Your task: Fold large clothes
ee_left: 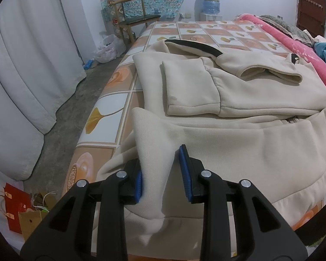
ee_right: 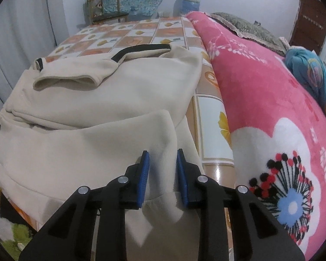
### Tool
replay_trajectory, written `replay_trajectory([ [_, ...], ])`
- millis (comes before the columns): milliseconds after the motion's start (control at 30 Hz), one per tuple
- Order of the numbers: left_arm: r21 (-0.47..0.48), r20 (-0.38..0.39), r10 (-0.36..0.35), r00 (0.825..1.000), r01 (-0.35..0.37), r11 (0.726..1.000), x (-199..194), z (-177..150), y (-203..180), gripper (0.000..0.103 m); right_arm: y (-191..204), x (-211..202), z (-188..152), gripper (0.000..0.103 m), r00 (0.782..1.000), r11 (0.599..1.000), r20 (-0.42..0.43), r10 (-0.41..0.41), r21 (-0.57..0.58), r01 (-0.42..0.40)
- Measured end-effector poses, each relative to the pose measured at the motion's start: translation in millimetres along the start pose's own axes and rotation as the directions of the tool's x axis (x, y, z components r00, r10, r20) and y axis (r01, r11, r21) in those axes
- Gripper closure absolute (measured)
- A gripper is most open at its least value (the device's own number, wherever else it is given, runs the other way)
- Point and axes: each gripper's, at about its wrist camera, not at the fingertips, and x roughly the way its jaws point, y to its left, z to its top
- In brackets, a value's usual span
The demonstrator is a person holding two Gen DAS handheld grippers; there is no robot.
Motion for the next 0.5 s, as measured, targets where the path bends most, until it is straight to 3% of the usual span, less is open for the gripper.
replay_trajectory([
  [500,-0.003,-0.005,0.003,1.000,-0.003,1.000,0.7,0.1,1.0,0.075,3.0,1.2,-0.4,0.077,1.000,1.000,-0.002,-0.018,-0.013,0.018],
])
